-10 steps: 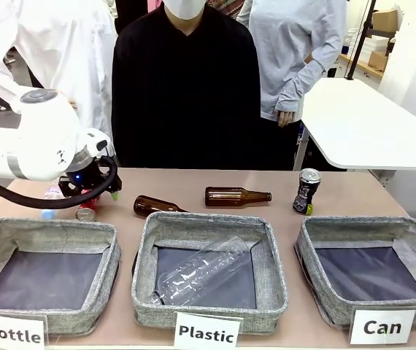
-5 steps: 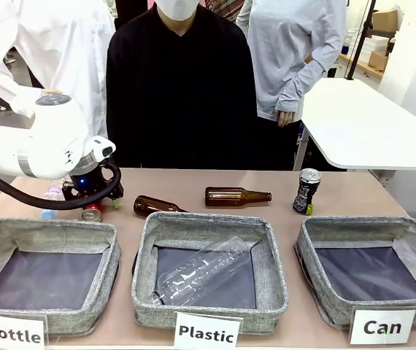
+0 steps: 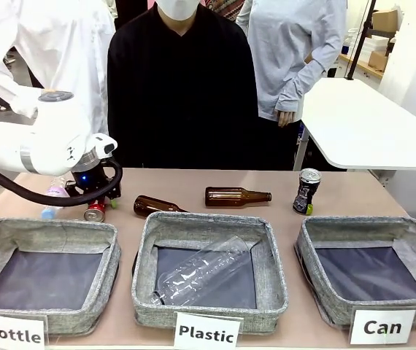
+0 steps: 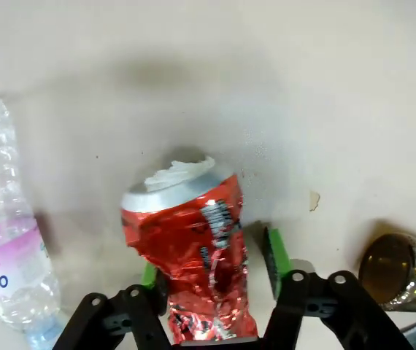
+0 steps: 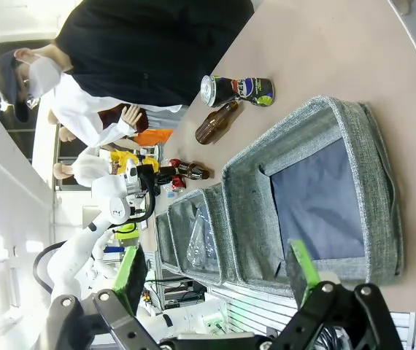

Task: Sort the can waste into the basket.
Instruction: Pick up the can waste from the table and place it in the right Fabric basket.

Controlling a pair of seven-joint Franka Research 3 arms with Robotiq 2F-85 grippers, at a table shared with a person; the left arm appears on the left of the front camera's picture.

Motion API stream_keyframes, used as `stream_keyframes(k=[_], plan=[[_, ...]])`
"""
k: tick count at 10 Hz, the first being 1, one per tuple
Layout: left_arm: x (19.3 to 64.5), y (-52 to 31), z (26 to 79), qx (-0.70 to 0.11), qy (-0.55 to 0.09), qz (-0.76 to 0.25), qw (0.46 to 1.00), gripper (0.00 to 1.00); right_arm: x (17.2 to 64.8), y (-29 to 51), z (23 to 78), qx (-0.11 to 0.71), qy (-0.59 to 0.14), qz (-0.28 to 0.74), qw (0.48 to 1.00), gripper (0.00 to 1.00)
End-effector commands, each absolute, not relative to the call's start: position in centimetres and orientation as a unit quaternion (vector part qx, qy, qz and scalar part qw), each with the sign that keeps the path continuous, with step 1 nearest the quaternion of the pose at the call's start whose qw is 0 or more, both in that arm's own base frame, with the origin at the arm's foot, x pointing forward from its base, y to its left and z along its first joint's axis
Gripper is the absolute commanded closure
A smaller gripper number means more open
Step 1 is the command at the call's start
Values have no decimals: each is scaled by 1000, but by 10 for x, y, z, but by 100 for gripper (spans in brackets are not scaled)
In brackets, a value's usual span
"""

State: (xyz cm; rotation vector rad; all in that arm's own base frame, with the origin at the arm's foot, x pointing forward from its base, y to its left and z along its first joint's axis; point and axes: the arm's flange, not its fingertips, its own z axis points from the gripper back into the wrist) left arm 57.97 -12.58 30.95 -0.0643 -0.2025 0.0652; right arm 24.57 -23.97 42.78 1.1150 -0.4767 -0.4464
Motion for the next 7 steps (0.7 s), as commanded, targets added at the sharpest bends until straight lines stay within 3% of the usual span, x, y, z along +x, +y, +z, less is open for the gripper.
stream_keyframes(k=[1,3,5,7], plan=[[581,-128,312,-22,-97,35,994,100,247,-240,428,525,-236,-198,793,0],[579,-126,316,-29,-96,32,994,95,247,-240,428,525,-236,-198,793,0],[575,-120,332,-41,-103,23,994,100,247,-240,428,525,-236,-198,793,0],[555,-93,391,-83,-115,-4,990,100,247,-240,428,525,-236,-198,793,0]])
